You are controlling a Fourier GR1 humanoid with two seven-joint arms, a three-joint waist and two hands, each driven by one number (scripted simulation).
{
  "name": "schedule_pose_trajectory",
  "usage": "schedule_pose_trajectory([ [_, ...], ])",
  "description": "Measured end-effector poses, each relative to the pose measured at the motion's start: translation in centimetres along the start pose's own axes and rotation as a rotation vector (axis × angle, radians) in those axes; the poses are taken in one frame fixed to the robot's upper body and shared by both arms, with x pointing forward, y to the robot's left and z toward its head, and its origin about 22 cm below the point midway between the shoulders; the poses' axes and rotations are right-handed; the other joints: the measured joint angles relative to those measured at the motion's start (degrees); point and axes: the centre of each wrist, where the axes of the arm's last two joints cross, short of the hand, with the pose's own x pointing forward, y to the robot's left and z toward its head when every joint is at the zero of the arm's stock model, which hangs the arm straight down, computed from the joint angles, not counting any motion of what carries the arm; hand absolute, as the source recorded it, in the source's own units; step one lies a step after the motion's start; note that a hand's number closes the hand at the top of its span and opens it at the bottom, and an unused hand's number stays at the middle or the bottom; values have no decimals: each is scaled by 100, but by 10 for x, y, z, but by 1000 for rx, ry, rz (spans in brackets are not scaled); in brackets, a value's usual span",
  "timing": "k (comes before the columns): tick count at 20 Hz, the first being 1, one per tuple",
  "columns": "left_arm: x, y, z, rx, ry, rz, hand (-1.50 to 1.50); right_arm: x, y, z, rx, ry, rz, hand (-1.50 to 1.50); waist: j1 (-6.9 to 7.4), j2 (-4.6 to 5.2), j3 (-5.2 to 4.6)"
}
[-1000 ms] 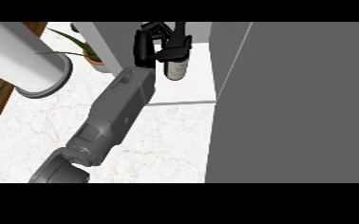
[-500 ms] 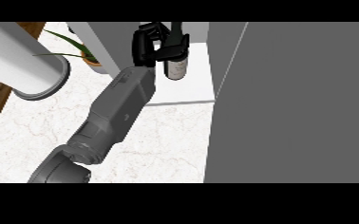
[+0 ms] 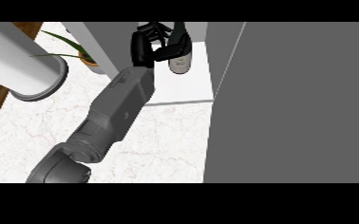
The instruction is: Pick up the wine, place it into the cabinet and close the cabinet
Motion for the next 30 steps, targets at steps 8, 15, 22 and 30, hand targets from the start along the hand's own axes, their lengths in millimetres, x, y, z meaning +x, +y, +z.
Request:
schedule_pose_trajectory([
  [8,-8,5,5,14,6,-91,-150,1,4,-5,1,-17,-19,-150,-12,25,-8],
  [15,-15,11,9,1,-1,-160,-150,1,4,-6,4,-23,-16,-150,-42,31,0],
  [22,-19,14,12,18,-23,-155,-150,0,3,-5,11,-24,-6,-150,-68,32,6],
  [30,-22,15,15,-14,-44,-124,-150,-1,5,-6,18,-31,-16,-150,-62,36,3],
])
